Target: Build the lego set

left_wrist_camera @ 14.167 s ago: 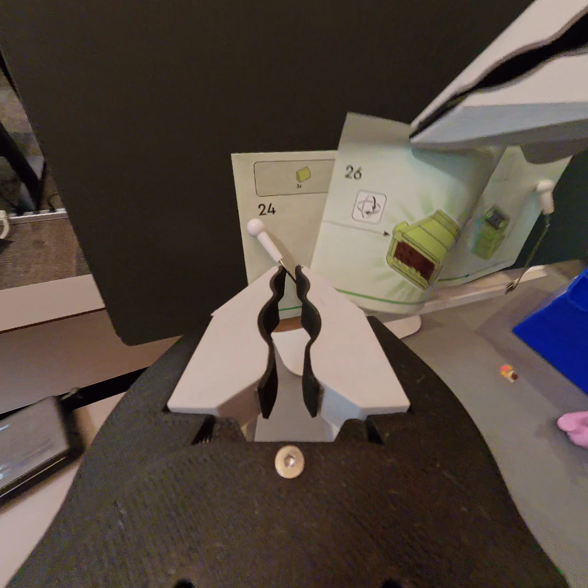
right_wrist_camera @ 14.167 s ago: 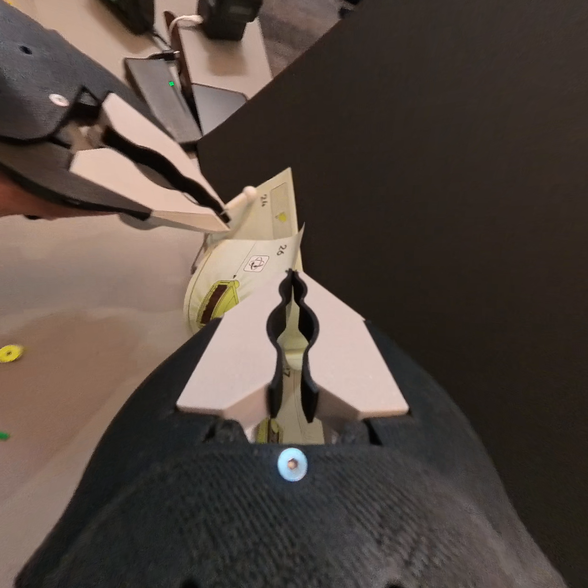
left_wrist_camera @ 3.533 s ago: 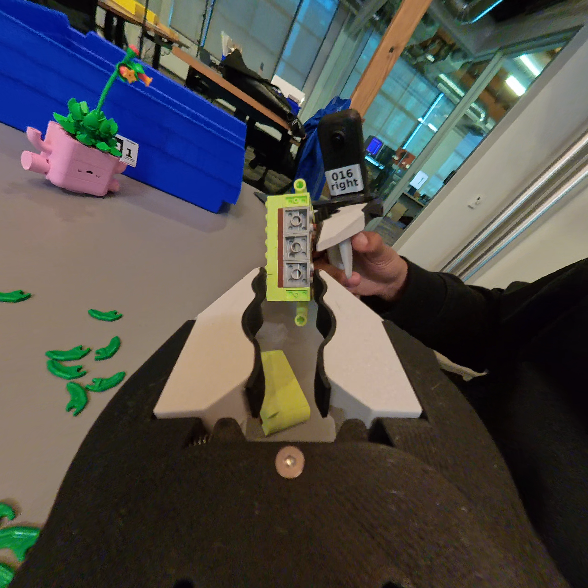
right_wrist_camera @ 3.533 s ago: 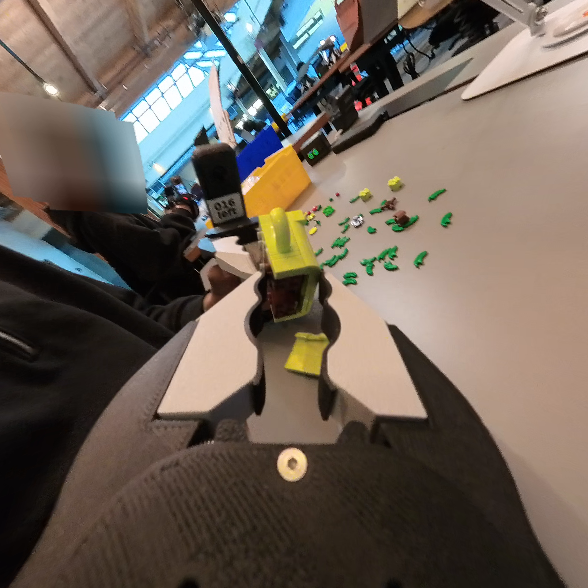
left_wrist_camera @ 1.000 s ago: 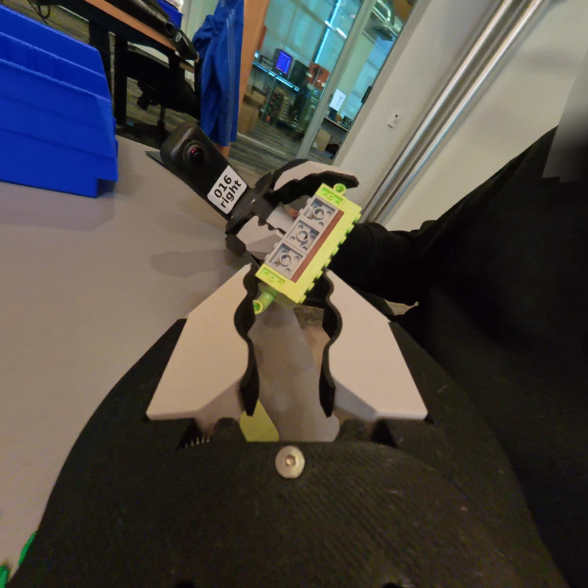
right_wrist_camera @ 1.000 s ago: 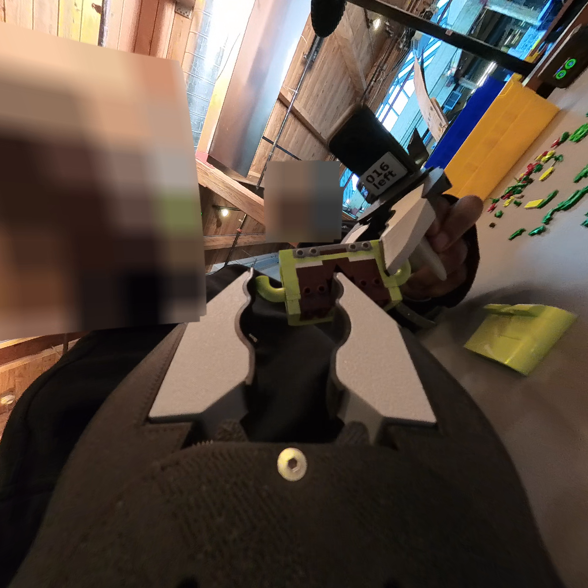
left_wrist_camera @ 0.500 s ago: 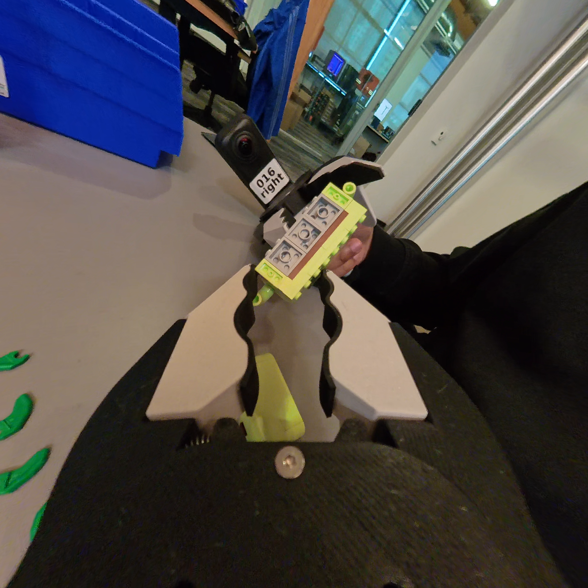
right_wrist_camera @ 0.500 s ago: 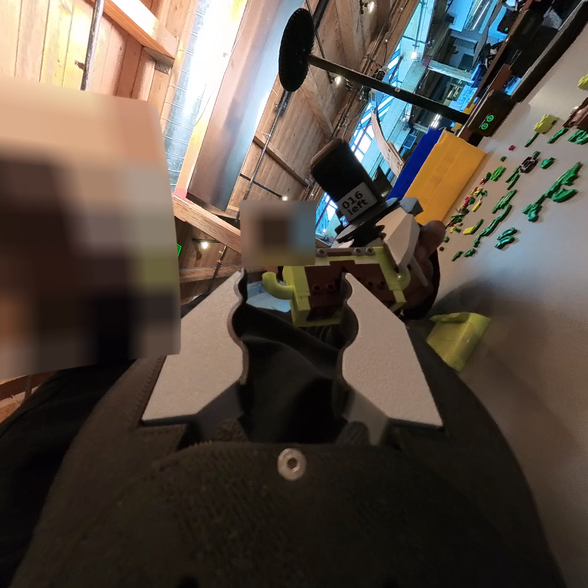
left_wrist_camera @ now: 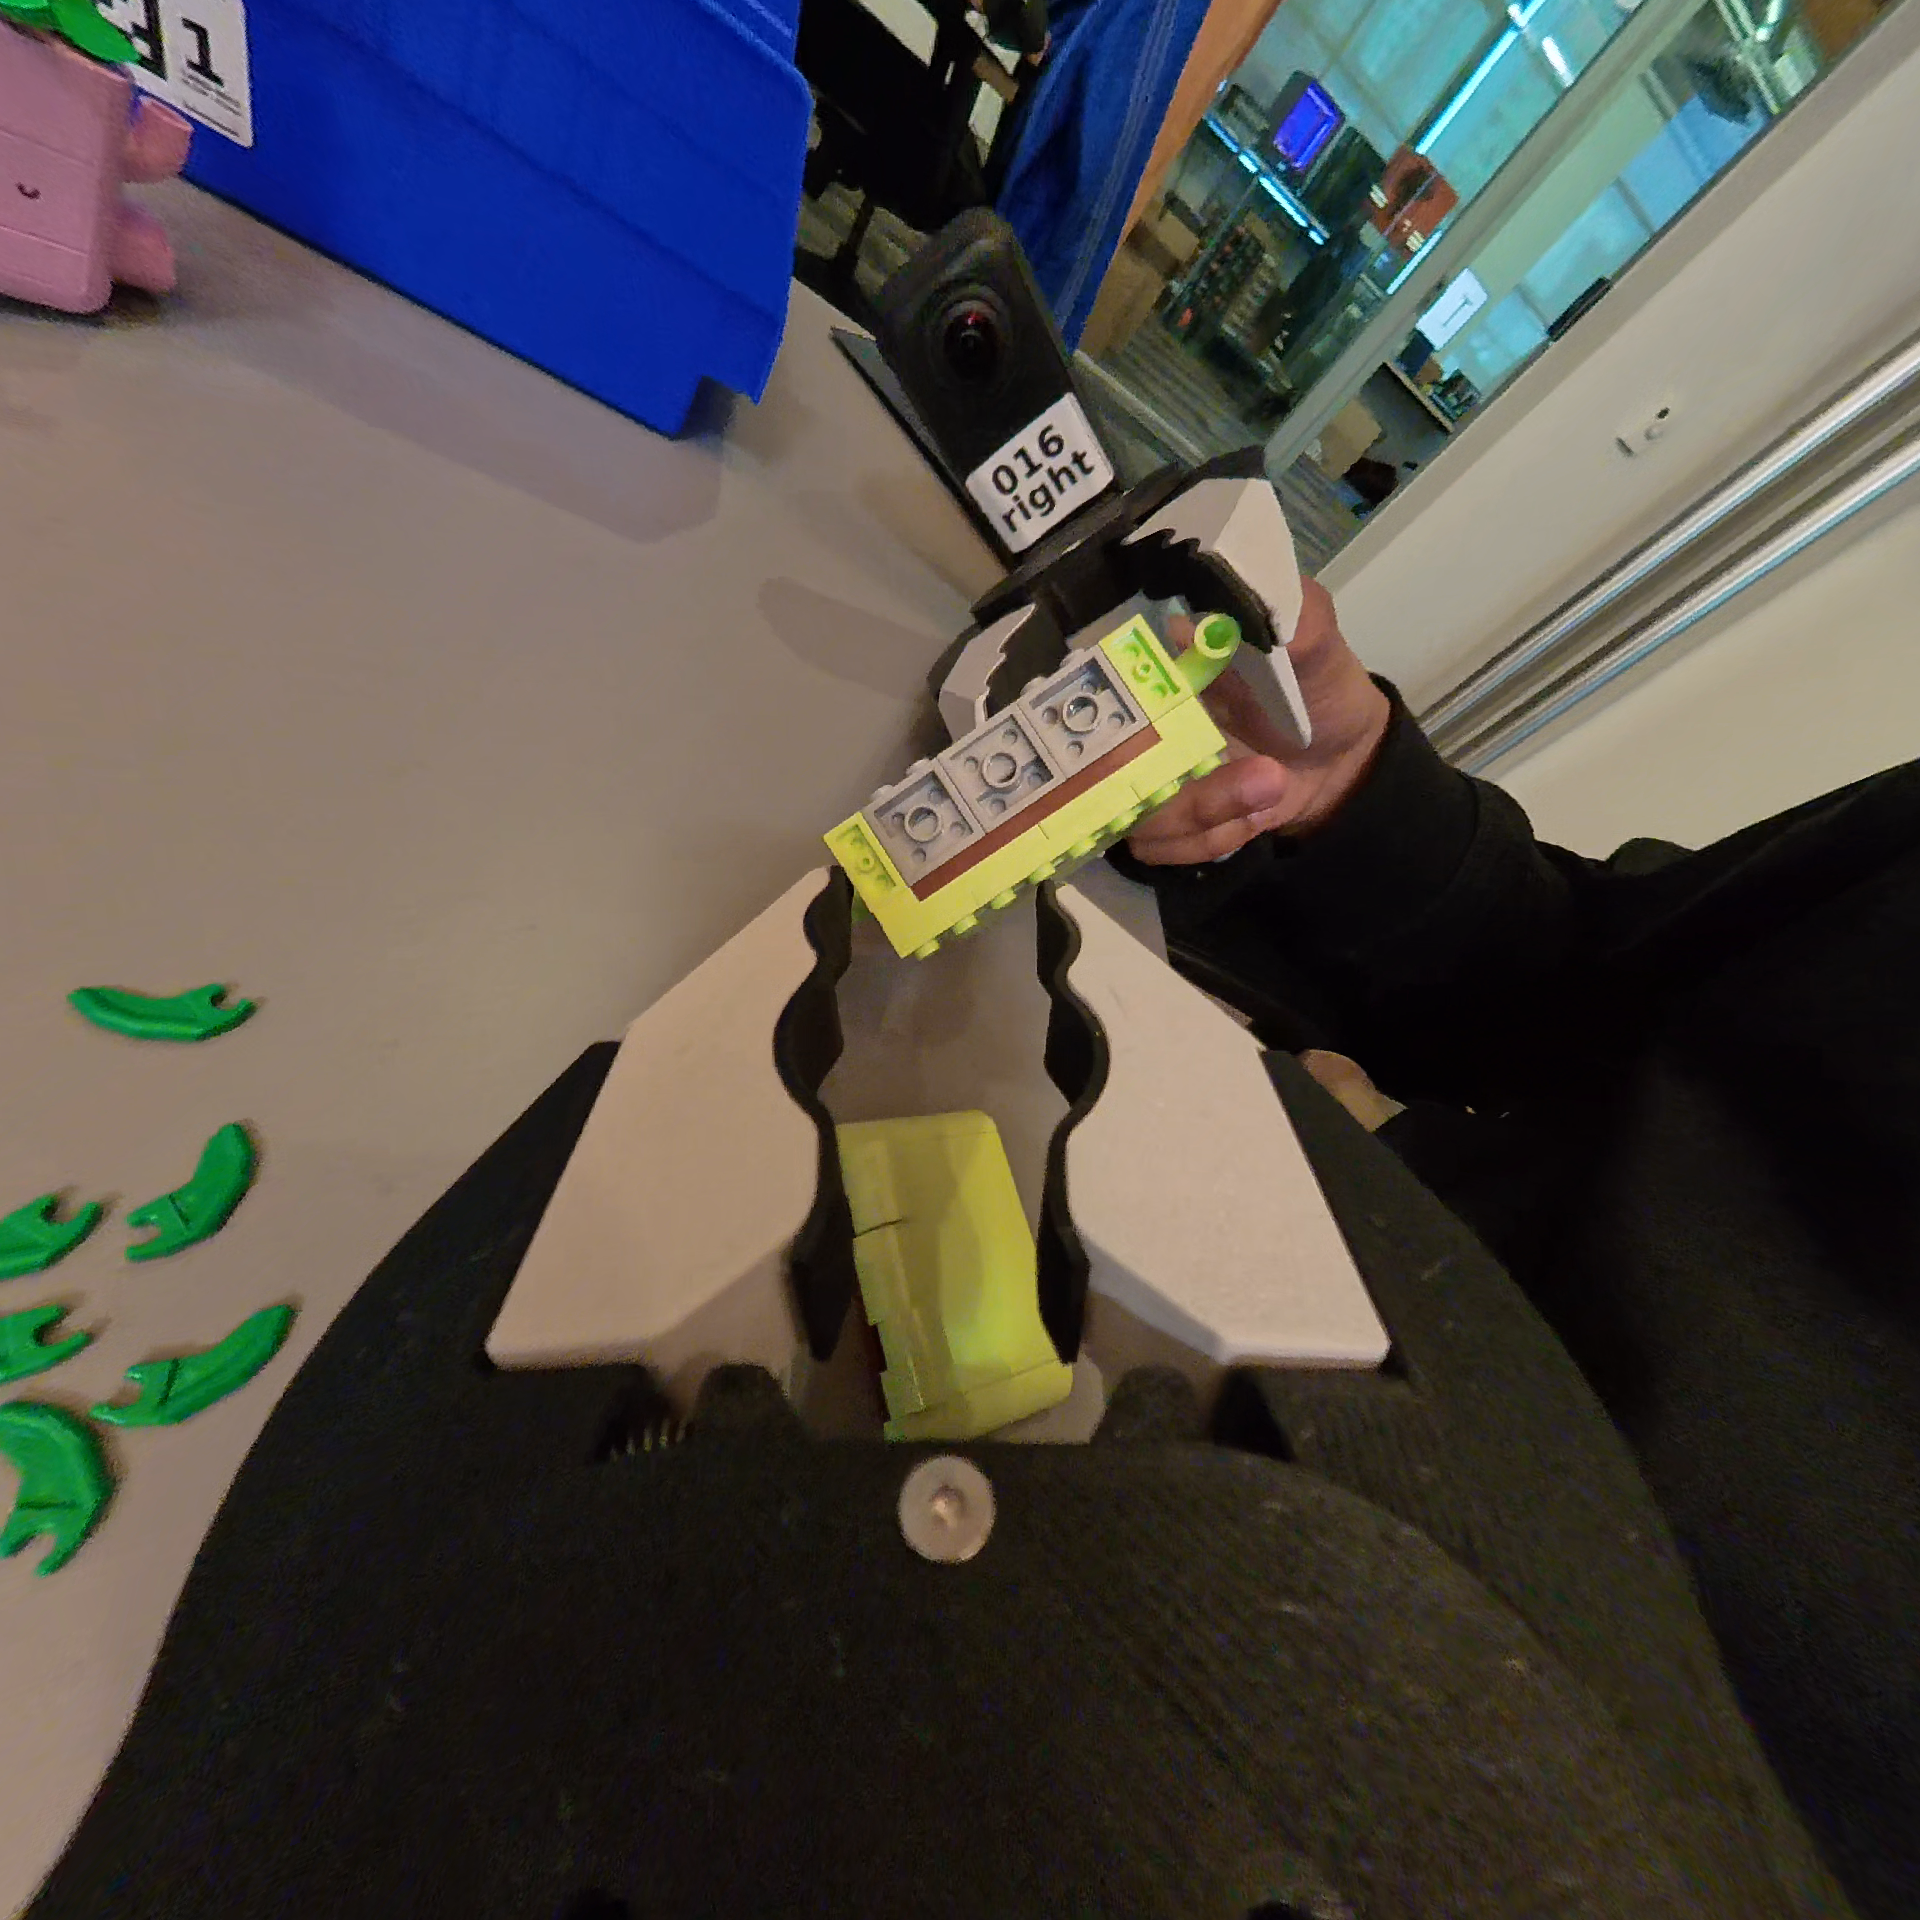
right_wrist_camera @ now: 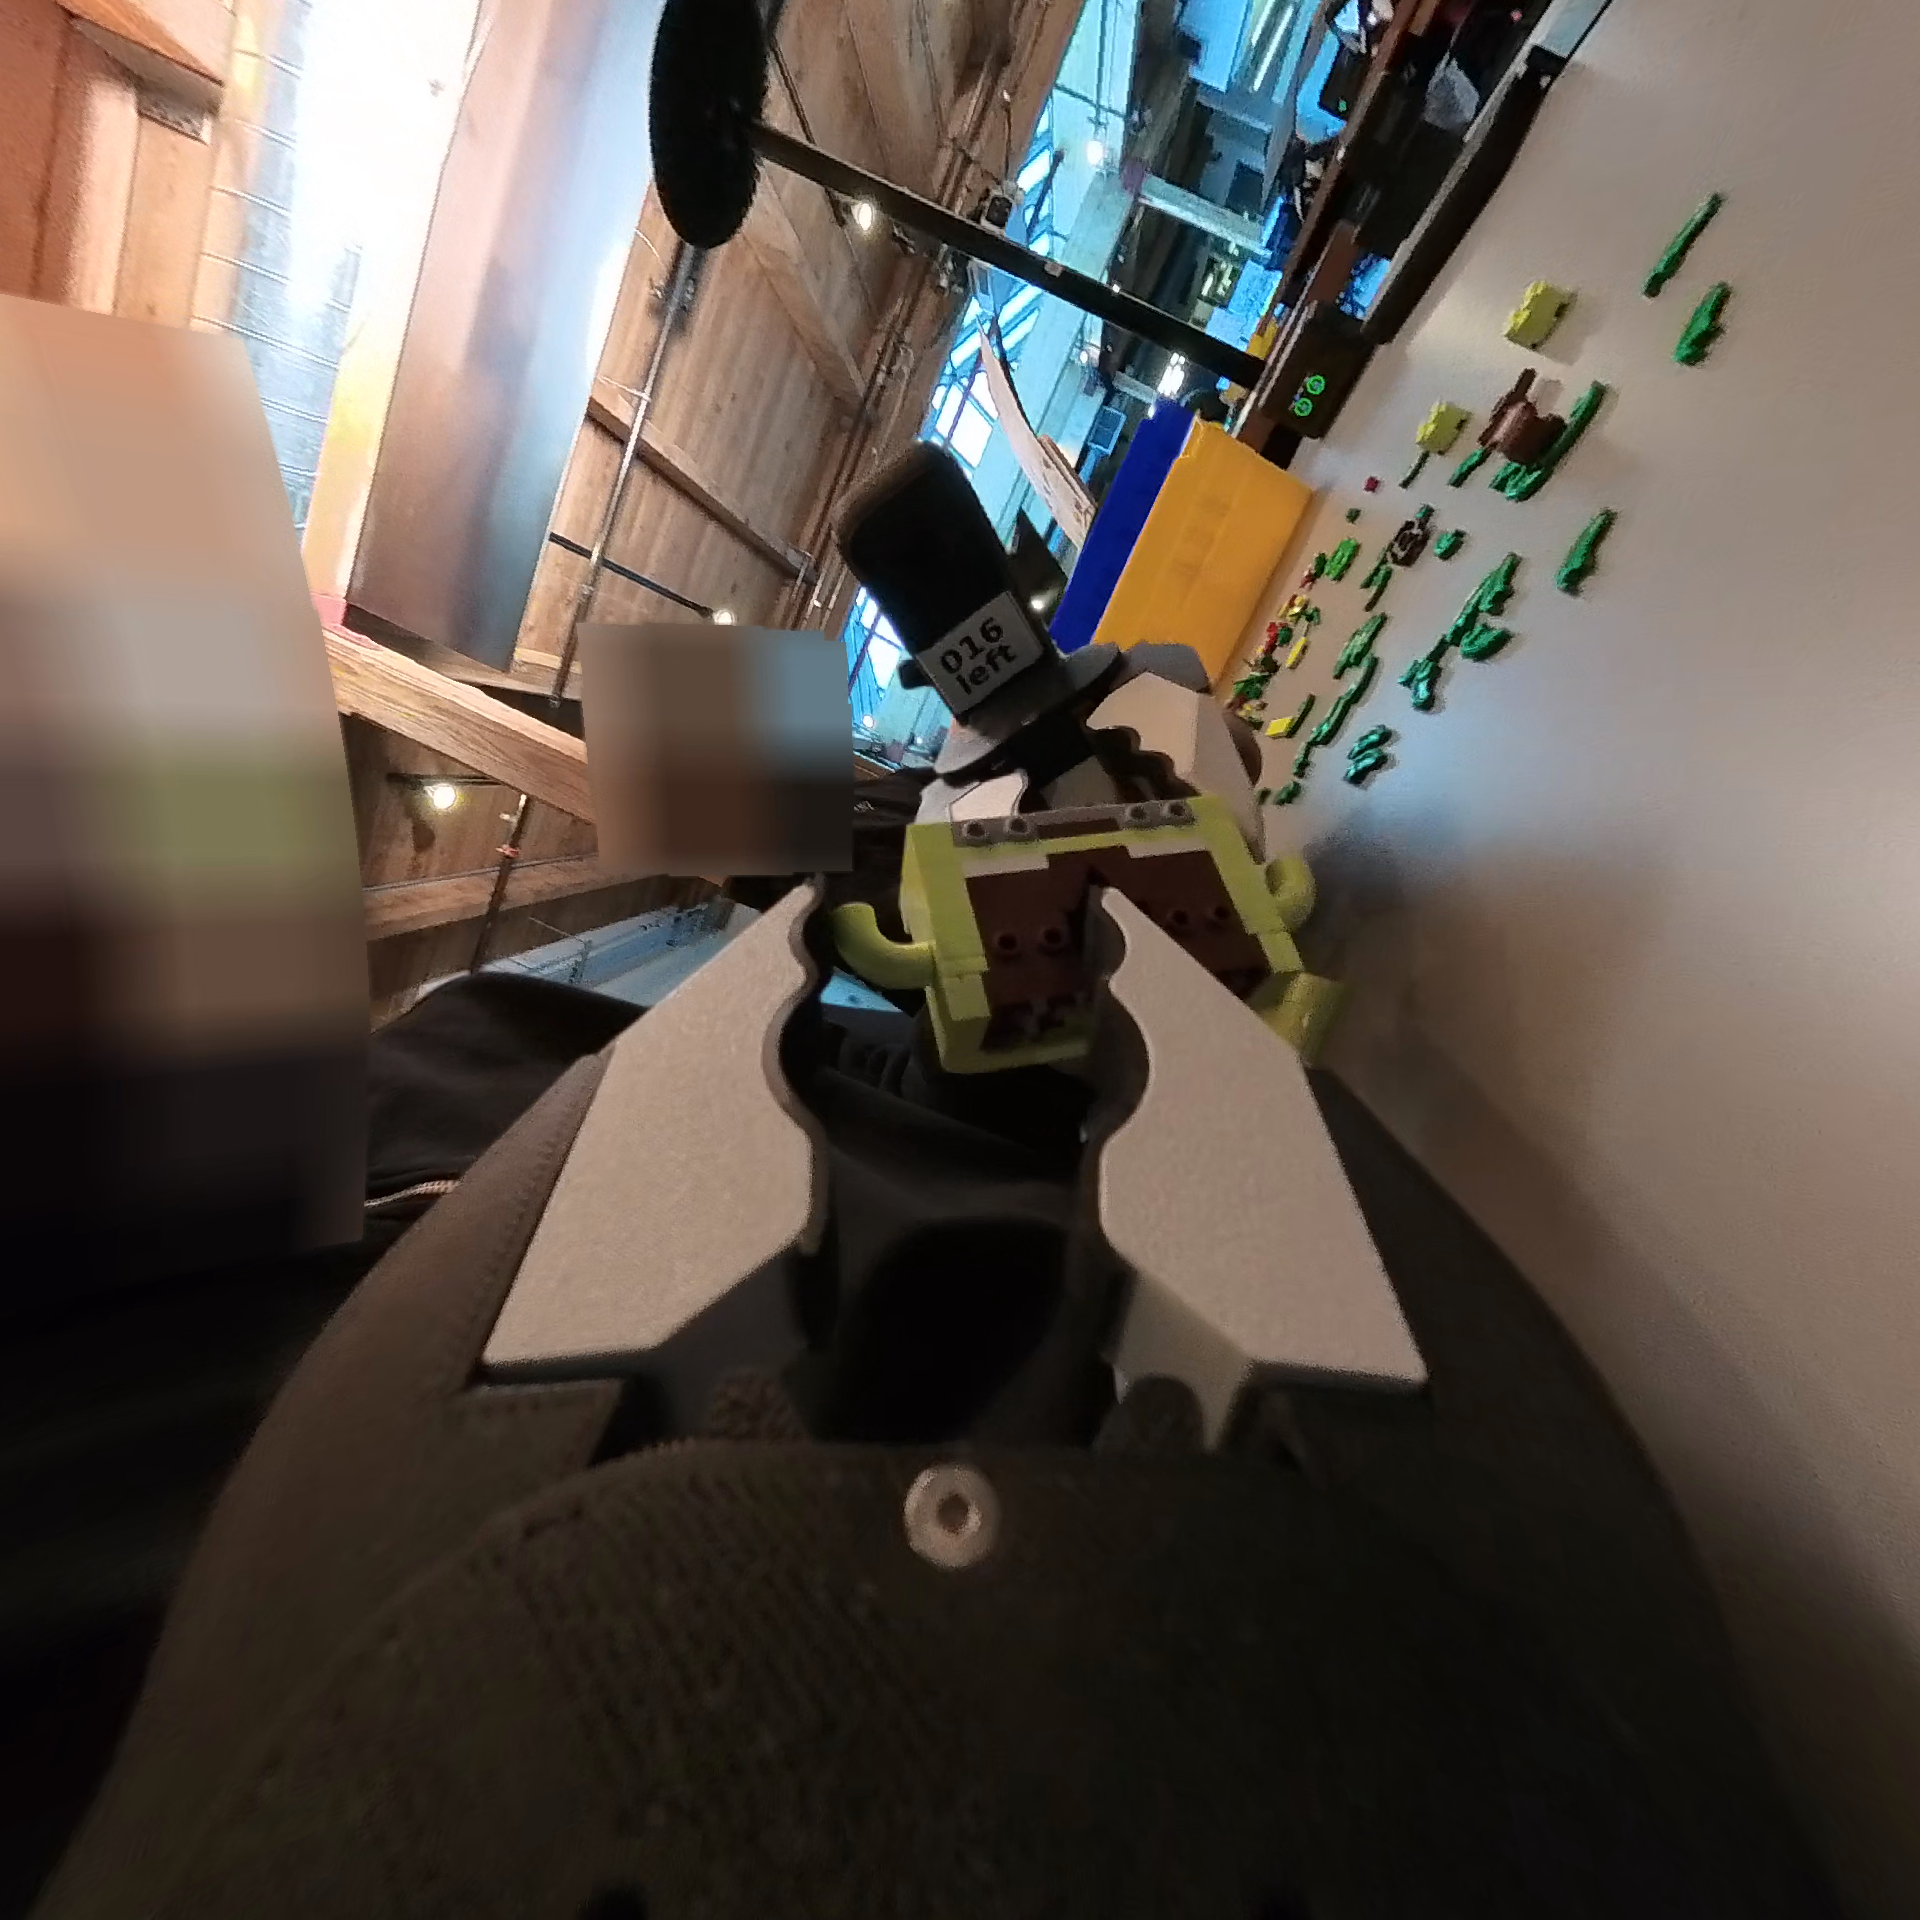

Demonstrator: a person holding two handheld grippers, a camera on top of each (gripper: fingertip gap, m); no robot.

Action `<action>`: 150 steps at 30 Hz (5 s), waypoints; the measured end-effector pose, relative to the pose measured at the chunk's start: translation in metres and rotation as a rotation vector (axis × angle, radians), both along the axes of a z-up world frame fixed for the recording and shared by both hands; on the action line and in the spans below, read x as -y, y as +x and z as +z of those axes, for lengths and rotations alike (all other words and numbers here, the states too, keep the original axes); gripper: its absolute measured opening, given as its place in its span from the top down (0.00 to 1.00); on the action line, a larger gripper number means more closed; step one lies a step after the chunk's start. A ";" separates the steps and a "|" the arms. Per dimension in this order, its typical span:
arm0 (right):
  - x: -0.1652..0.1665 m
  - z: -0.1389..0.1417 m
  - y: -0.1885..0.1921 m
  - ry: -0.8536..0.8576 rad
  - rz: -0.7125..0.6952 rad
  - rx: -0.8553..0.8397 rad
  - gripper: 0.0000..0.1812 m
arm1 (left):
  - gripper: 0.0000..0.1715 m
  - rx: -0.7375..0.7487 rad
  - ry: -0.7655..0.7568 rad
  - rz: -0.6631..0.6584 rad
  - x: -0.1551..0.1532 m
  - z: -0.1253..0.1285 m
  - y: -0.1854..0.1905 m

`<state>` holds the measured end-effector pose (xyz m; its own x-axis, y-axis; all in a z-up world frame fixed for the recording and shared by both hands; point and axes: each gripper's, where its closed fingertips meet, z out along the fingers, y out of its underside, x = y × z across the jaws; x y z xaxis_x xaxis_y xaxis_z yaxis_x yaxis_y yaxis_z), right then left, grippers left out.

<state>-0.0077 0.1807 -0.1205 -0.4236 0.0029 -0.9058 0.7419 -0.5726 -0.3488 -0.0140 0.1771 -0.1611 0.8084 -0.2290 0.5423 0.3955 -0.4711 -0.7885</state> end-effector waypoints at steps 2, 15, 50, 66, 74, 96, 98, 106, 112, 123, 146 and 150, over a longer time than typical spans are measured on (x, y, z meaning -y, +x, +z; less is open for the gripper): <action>0.002 -0.003 -0.003 0.033 0.009 0.005 0.74 | 0.80 -0.006 -0.018 0.014 0.000 -0.003 -0.002; 0.014 0.000 0.001 -0.031 0.133 0.003 0.74 | 0.77 -0.114 0.047 -0.017 0.009 0.005 -0.005; -0.030 -0.050 0.000 0.406 -0.081 0.140 0.77 | 0.81 -0.248 -0.131 -0.021 -0.014 -0.024 -0.003; -0.046 -0.053 0.008 0.417 -0.096 0.159 0.80 | 0.82 -0.327 -0.141 -0.070 -0.030 -0.023 0.004; -0.045 -0.053 0.013 0.410 -0.068 0.163 0.81 | 0.82 -0.334 -0.143 -0.077 -0.031 -0.023 0.006; -0.054 -0.050 0.028 0.418 -0.053 0.140 0.82 | 0.79 -0.315 -0.140 -0.115 -0.039 -0.017 0.025; -0.052 -0.055 0.027 0.454 -0.054 0.149 0.80 | 0.79 -0.314 -0.140 -0.112 -0.038 -0.018 0.026; -0.054 -0.060 0.021 0.573 -0.074 0.098 0.82 | 0.79 -0.349 -0.099 -0.028 -0.026 -0.008 0.006; -0.074 -0.021 0.000 0.711 -0.342 -0.195 0.78 | 0.78 -0.329 0.014 0.110 -0.013 0.004 -0.034; -0.070 0.012 -0.001 0.721 -0.443 -0.470 0.85 | 0.76 -0.266 0.230 0.180 0.003 0.032 -0.044; -0.049 0.002 -0.003 0.862 -0.378 -0.514 0.86 | 0.76 -0.341 0.217 0.205 0.002 0.033 -0.046; -0.042 -0.006 -0.005 0.943 -0.359 -0.518 0.85 | 0.76 -0.349 0.212 0.204 0.002 0.031 -0.046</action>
